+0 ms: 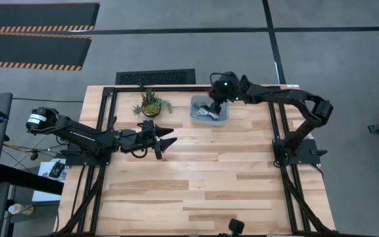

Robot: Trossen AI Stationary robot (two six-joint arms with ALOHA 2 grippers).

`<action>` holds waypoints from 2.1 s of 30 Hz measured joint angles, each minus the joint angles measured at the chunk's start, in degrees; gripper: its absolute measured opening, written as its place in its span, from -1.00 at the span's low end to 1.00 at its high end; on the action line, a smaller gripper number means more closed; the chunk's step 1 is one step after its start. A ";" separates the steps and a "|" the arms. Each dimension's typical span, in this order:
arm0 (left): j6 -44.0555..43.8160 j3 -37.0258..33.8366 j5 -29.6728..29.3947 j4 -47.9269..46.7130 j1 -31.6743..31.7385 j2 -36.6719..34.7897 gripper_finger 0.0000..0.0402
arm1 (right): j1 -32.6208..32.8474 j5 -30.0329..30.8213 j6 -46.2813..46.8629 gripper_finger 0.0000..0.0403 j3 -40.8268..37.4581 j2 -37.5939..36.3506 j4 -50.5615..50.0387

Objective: Pick and place USB-C Cables
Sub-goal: Put the pink charger cable into the white bin, then return to Home Position

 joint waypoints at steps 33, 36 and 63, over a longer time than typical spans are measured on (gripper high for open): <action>-0.76 -0.07 0.37 -5.29 0.09 -3.26 0.24 | 8.82 7.52 -15.05 0.26 8.84 6.45 -10.66; -0.59 -0.07 0.31 -10.78 0.09 -8.87 0.24 | 9.15 7.47 -14.88 0.31 11.04 1.96 -11.94; -1.01 -10.94 4.69 -48.74 0.11 -69.08 0.24 | 4.92 -12.83 16.53 0.31 -14.91 -45.58 10.01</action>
